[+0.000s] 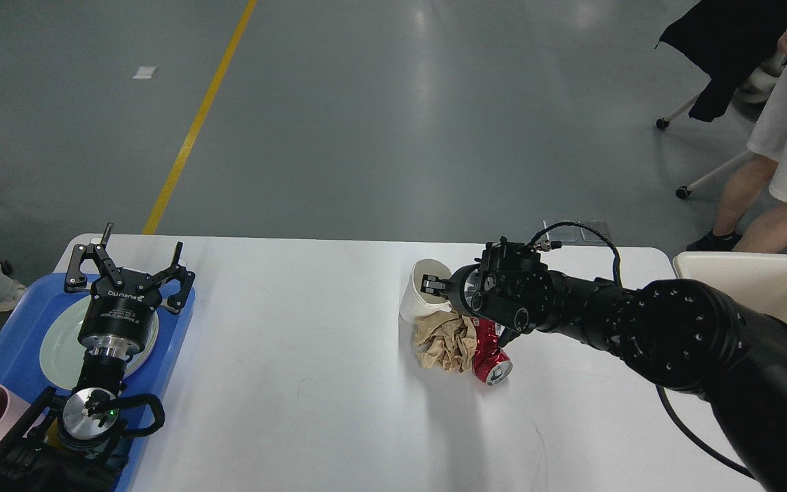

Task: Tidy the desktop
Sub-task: 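Lower the right gripper onto the white paper cup and grasp it, then carry the paper cup with the right gripper and drop it in the bin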

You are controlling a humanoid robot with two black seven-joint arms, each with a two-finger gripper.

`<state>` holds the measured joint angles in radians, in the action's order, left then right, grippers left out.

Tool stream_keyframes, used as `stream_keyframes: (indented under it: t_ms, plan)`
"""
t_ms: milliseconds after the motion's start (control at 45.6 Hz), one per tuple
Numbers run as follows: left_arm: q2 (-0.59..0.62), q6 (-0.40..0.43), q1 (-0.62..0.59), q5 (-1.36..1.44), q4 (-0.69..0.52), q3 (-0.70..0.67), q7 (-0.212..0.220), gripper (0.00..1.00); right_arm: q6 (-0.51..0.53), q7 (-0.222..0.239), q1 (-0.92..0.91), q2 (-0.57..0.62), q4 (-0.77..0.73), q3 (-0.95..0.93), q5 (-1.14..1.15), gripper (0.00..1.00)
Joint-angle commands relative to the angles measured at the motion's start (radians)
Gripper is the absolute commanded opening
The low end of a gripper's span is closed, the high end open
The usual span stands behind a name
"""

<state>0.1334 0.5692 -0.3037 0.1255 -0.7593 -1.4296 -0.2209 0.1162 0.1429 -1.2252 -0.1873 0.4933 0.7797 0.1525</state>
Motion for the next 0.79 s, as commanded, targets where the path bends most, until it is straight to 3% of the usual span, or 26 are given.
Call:
stream_keyframes:
  t_ms: [0, 307, 483, 592, 768]
  plan:
    - [0.0, 0.0, 0.0, 0.0, 0.0, 0.0, 0.0, 0.97, -0.004, 0.001, -0.005, 0.0, 0.001, -0.007, -0.001, 0.0]
    - [0.0, 0.0, 0.0, 0.0, 0.0, 0.0, 0.0, 0.97, 0.01, 0.007, -0.099, 0.074, 0.071, -0.028, -0.027, 0.0]
    - [0.0, 0.0, 0.0, 0.0, 0.0, 0.0, 0.0, 0.97, 0.161, 0.05, -0.24, 0.201, 0.185, -0.013, -0.027, 0.0]
    - [0.0, 0.0, 0.0, 0.0, -0.002, 0.0, 0.0, 0.97, 0.263, 0.096, -0.345, 0.278, 0.296, 0.016, -0.028, 0.0]
    - [0.002, 0.0, 0.001, -0.001, 0.0, 0.0, 0.0, 0.97, 0.304, 0.098, -0.615, 0.387, 0.55, 0.216, -0.033, 0.0]
